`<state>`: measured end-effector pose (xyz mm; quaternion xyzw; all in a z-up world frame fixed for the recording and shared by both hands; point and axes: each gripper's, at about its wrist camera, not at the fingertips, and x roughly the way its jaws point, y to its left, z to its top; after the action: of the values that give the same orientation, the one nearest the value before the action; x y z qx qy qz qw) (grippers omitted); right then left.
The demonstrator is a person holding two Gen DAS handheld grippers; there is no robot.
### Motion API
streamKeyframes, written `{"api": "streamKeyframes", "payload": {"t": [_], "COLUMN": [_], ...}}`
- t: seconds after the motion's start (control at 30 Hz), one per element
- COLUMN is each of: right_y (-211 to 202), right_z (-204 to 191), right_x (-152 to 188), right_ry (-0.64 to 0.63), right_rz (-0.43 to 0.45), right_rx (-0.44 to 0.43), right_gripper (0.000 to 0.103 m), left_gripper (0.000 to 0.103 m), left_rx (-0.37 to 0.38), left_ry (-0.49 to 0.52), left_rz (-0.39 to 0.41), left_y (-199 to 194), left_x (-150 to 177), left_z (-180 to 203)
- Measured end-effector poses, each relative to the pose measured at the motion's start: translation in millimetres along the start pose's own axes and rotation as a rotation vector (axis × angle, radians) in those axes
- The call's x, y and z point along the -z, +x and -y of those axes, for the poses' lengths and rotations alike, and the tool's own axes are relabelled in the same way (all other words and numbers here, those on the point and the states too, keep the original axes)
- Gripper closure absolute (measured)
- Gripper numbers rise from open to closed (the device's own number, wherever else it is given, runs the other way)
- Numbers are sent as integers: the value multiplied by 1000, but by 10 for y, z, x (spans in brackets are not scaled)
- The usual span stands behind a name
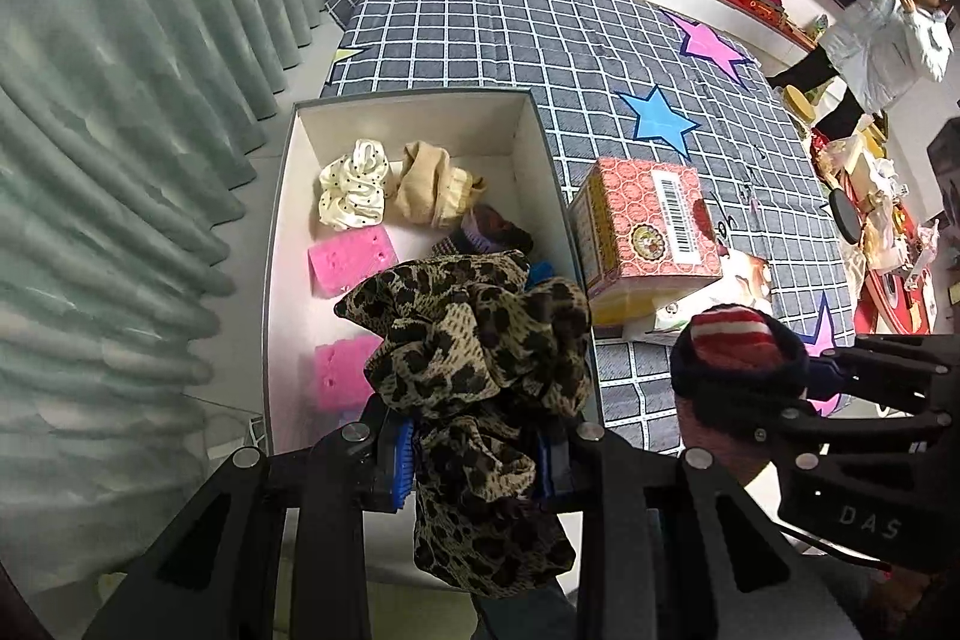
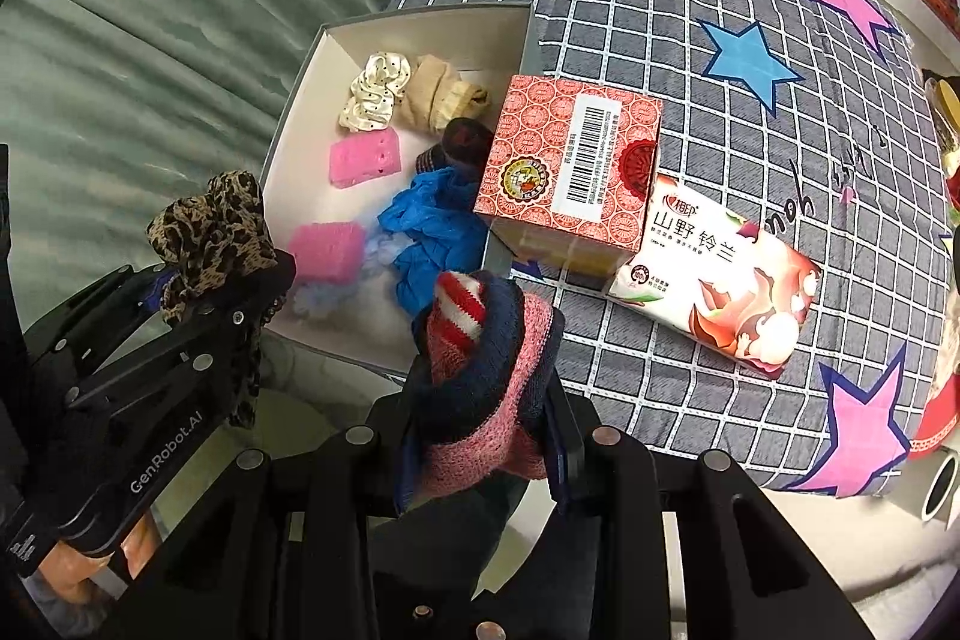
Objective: Organize soft objects
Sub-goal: 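Carry the leopard scarf and pink knit hat over the white box with both tools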
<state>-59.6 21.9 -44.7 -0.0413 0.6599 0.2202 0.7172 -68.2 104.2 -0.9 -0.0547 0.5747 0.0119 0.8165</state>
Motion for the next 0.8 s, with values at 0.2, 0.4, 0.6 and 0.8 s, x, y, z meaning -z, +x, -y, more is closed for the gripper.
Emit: {"api": "streamKeyframes", "payload": {"t": [0.2, 0.4, 0.6, 0.8], "right_y": [29, 35, 26, -65], "right_z": [-24, -108, -299, -469], "right_x": [-8, -77, -273, -527], "right_ry": [-10, -45, -100, -123], "right_rz": [-9, -8, 9, 72], "right_rx": [4, 13, 16, -11], "right_gripper": [69, 69, 69, 21], "left_gripper": [70, 70, 61, 19], "left_rx": [-2, -5, 11, -13], "left_ry": [-13, -44, -84, -103], "left_rz": [-9, -22, -36, -44], "left_y": [29, 75, 129, 153], "left_x": [13, 23, 14, 5], "left_z": [-44, -122, -224, -285]}}
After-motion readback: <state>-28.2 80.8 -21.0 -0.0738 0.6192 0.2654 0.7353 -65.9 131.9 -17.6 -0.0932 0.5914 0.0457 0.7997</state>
